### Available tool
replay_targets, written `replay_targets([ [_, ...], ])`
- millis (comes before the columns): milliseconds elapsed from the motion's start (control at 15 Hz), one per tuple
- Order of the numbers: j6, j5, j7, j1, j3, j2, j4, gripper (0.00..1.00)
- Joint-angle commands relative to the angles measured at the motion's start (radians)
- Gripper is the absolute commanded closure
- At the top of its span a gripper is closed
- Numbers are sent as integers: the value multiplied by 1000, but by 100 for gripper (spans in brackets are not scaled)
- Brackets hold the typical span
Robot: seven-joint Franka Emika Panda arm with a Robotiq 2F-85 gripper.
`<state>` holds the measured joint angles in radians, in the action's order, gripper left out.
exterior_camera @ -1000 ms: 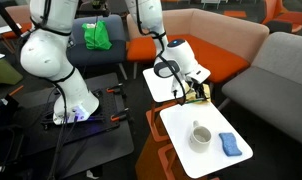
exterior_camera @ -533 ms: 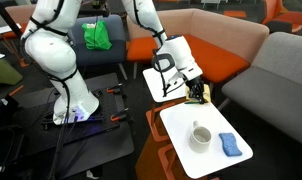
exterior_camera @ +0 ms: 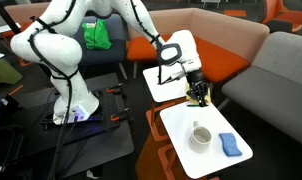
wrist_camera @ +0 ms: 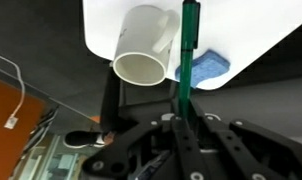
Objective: Get the pen from the table and put it in the mug
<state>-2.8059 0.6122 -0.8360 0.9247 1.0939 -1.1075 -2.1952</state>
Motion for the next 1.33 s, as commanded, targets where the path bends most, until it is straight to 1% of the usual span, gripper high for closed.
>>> replay_targets([
  [0, 189, -169, -236, 17, 72, -118, 71, 97],
  [133, 250, -253, -304, -7, 75, -125, 112, 97],
  [267, 278, -313, -347, -29, 72, -115, 145, 97],
  [400, 310, -361, -390, -48, 72, -114, 175, 97],
  [600, 342, -420, -412, -110, 59, -100, 218, 97],
  [867, 332, -474, -392, -221, 38, -85, 273, 97],
  [1000, 327, -496, -374, -290, 16, -74, 309, 97],
  [1267, 335, -542, -328, -443, -73, -64, 412, 97],
])
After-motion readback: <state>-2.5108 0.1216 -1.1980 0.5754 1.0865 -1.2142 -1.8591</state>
